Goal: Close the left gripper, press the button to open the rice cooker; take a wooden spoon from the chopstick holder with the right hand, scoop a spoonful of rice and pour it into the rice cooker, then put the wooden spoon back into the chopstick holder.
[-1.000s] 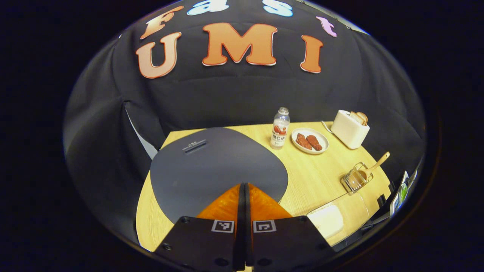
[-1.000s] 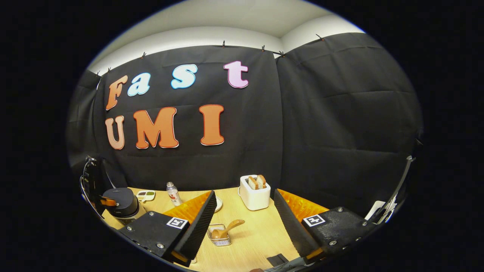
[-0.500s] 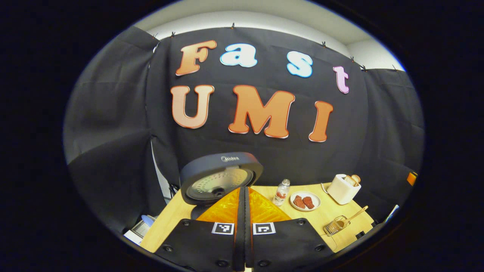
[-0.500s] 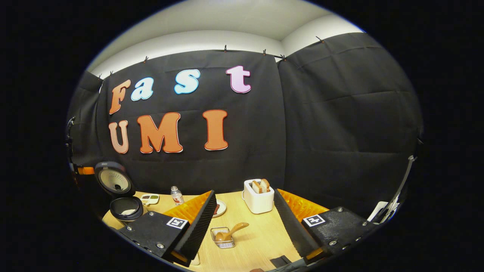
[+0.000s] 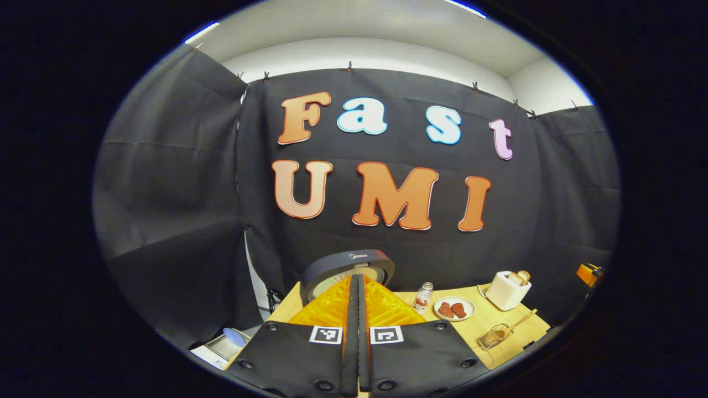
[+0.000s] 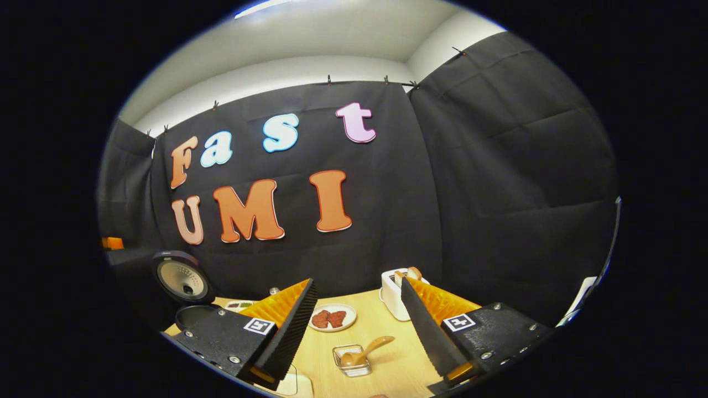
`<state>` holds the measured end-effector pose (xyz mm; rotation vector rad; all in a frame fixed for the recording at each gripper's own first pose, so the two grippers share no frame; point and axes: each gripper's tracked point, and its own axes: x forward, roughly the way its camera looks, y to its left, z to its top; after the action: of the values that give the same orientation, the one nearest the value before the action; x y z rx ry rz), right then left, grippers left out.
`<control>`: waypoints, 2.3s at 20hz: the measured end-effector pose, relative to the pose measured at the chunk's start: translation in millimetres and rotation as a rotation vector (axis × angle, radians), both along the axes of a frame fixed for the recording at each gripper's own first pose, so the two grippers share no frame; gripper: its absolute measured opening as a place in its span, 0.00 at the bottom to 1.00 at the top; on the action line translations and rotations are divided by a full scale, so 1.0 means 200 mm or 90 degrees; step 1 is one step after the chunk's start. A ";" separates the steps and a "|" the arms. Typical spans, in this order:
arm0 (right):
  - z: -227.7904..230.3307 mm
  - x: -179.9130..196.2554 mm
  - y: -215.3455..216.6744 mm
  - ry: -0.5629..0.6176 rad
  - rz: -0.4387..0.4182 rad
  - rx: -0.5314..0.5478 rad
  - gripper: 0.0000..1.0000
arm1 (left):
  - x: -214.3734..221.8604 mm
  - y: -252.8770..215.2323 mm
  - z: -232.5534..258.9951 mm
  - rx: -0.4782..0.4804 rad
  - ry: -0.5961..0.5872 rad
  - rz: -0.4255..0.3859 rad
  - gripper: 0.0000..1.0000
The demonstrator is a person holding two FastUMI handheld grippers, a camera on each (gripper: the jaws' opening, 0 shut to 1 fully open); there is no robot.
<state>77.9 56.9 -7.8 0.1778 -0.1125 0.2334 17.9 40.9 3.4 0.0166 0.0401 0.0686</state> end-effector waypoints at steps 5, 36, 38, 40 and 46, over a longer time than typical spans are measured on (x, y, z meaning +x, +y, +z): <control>-0.25 0.19 0.02 0.051 0.001 -0.009 0.95 | -0.12 0.09 0.08 0.010 -0.027 0.027 0.17; -1.08 0.59 0.24 0.321 0.062 0.229 0.18 | -0.37 0.39 0.26 0.035 -0.101 0.187 0.96; -1.04 0.58 0.26 0.307 0.061 0.201 0.14 | -0.36 0.37 0.27 0.034 -0.105 0.181 1.00; -0.97 0.58 0.27 0.293 0.064 0.187 0.13 | -0.36 0.36 0.29 0.035 -0.110 0.174 1.00; -0.65 0.51 0.29 0.235 0.081 0.189 0.13 | -0.35 0.34 0.26 0.025 -0.112 0.156 1.00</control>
<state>180.8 115.7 -137.7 0.5199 0.2326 0.3071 -52.7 109.2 56.3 0.0450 -0.1358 0.3153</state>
